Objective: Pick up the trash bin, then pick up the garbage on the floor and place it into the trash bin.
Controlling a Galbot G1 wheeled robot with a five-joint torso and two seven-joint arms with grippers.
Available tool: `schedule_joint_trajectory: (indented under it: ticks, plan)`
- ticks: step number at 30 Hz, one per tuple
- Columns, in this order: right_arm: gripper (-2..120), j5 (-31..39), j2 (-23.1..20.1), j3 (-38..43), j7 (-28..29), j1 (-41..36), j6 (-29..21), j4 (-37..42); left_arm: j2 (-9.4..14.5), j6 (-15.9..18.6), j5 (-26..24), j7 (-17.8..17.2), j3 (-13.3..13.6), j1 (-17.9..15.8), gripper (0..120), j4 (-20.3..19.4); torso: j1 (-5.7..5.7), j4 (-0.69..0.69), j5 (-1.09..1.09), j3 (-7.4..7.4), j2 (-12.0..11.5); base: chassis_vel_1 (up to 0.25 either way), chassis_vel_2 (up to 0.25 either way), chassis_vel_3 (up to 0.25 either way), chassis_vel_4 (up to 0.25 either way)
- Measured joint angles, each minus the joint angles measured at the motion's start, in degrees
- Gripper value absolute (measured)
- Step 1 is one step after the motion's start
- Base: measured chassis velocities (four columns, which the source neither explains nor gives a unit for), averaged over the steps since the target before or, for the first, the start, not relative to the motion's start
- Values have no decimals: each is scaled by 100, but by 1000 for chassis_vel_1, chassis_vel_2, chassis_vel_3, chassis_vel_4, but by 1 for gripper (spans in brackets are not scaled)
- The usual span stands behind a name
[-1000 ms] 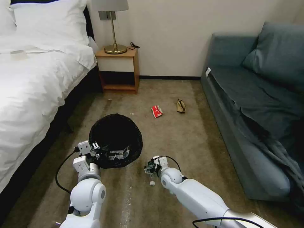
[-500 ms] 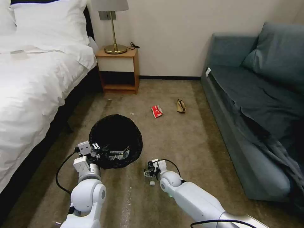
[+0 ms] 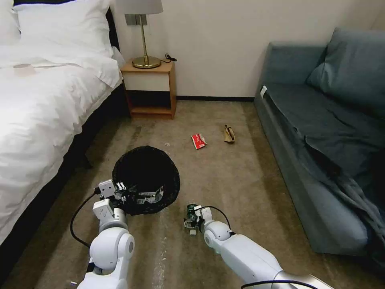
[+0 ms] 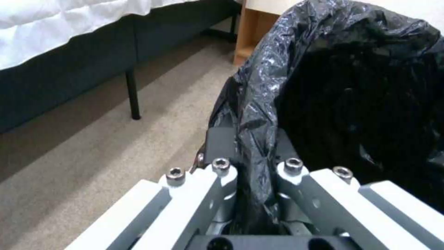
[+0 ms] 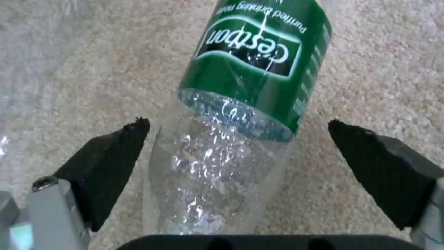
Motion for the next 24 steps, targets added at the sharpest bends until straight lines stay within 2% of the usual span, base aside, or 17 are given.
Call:
schedule_joint_trajectory:
  ticks: [1,3,4,6,7,9,10,12,17,19,23,24]
  plan:
    - [98,0,0,0,0,0,0,0,0,0,0,0,0,0,4,0,0,0,0,0,0,0,0,0,0]
    - [87,-52,5,5,-36,-18,89,-37,0,-19,3,0,-12,9,4,0,0,0,0,0,0,0,0,0,0]
    - [87,-52,5,5,-36,-18,89,-37,0,-19,3,0,-12,9,4,0,0,0,0,0,0,0,0,0,0]
    - [76,-90,5,6,-46,-33,133,-47,0,-22,-7,-10,-11,12,4,-2,0,0,0,0,0,0,0,0,0]
    - [76,-90,5,6,-46,-33,133,-47,0,-22,-7,-10,-11,12,4,-2,0,0,0,0,0,0,0,0,0]
    - [66,-102,5,15,-54,-41,150,-47,-11,-21,-22,-21,7,12,4,-13,0,0,0,0,0,0,0,0,0]
    - [66,-102,5,15,-54,-41,150,-47,-11,-21,-22,-21,7,12,4,-13,0,0,0,0,0,0,0,0,0]
    - [54,-121,5,22,-74,-57,165,-47,-40,-21,-13,-24,29,16,4,-10,0,0,0,0,0,0,0,0,0]
    - [42,-147,2,28,-90,-82,182,-45,-55,-22,-8,-24,34,13,4,1,0,0,0,-1,0,0,0,0,0]
    - [33,-178,1,50,-104,-97,203,-45,-46,-22,-8,-24,34,6,4,6,0,0,0,0,0,0,0,0,0]
    - [29,-191,1,63,-107,-100,216,-50,-34,-22,-11,-24,34,4,4,10,0,0,1,0,0,0,0,0,0]
    - [25,-225,1,82,-109,-102,245,-62,-24,-22,-13,-23,33,2,4,21,0,0,0,0,0,0,0,0,0]
